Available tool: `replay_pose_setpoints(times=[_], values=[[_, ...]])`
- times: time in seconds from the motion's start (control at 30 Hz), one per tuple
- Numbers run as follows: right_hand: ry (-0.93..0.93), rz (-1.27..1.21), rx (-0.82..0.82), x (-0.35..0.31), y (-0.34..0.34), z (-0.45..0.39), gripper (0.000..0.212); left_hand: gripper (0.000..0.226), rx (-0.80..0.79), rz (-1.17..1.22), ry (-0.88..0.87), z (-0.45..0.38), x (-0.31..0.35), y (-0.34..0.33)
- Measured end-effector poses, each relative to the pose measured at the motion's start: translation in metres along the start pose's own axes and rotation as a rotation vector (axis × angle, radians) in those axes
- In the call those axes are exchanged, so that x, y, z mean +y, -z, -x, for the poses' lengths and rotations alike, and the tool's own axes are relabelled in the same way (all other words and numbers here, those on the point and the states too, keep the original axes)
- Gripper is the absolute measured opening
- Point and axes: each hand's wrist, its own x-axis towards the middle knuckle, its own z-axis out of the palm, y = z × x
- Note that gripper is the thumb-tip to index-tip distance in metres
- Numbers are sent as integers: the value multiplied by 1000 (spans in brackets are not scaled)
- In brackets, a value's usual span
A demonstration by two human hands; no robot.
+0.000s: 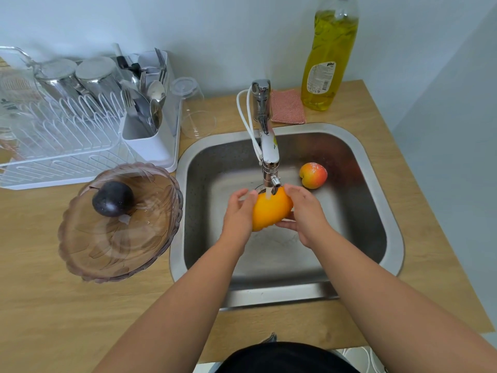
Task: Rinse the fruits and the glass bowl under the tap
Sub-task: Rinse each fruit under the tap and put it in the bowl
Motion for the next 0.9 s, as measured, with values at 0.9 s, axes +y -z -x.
replay_pose_setpoints(times=[0.9], values=[[268, 649, -287, 19, -6, 26, 64, 41, -100, 264, 167, 4, 3, -6]])
